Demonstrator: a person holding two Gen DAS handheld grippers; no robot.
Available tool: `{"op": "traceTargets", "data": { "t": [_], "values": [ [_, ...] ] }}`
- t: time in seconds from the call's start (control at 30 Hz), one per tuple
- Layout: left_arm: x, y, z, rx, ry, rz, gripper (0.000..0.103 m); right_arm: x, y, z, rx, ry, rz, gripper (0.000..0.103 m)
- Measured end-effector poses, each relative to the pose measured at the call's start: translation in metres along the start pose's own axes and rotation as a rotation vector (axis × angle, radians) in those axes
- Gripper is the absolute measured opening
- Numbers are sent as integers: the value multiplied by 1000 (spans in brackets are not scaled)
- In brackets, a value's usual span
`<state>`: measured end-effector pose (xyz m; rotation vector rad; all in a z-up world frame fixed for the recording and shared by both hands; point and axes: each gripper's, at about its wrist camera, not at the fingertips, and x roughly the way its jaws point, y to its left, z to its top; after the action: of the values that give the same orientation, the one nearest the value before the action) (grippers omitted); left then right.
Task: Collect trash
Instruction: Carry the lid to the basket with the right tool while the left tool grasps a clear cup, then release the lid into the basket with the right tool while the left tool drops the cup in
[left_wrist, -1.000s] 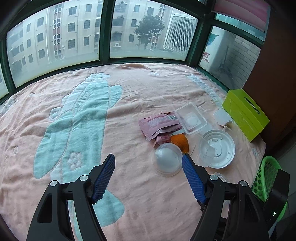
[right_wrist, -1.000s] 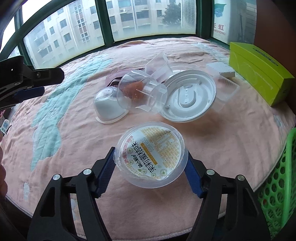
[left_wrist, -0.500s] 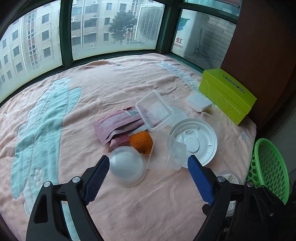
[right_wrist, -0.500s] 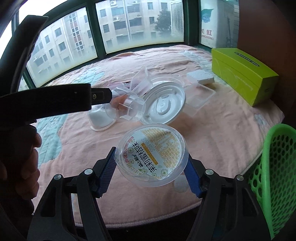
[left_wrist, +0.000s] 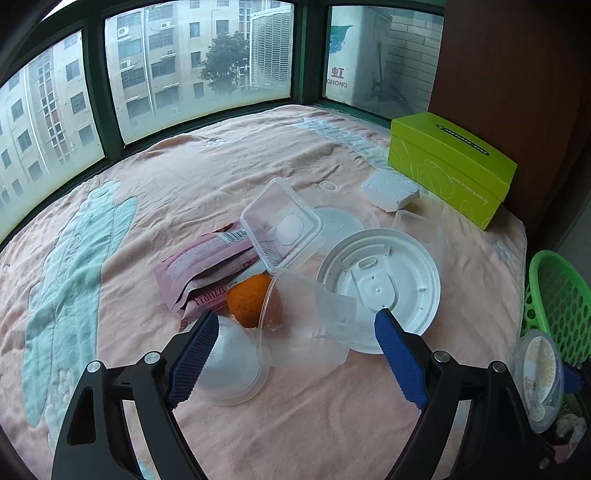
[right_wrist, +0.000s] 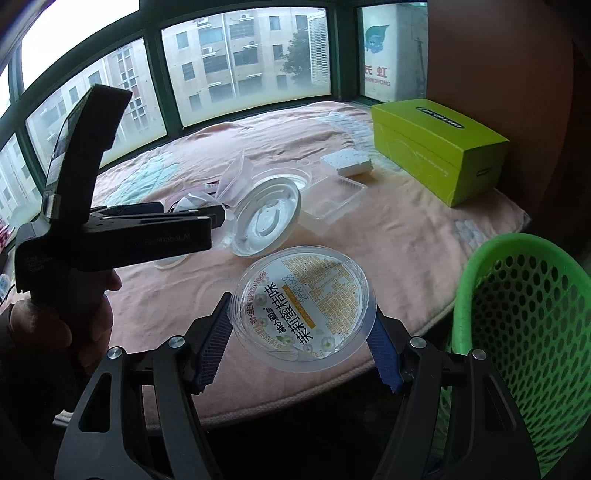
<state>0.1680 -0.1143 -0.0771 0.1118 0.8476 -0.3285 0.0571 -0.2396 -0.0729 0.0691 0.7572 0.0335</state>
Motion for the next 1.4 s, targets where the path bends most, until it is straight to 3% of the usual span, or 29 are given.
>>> {"op": "traceTargets", "data": {
  "t": [0.1,0.33,0.9,1.4],
  "values": [
    [5,-3,-1,19,7,11,83,-6,-9,0,20,-9,-13,67],
    [13,-6,-3,35,24,-16,53,-20,-28,-1,59,-29,-50,68],
    [-45,-21,8,43,-79,-58,51,-56,-91,-14,170,-54,-216,68],
    [-80,-88,20,106,-108,-226,51,-78,-140,-34,272,-52,-305,71]
  ]
}}
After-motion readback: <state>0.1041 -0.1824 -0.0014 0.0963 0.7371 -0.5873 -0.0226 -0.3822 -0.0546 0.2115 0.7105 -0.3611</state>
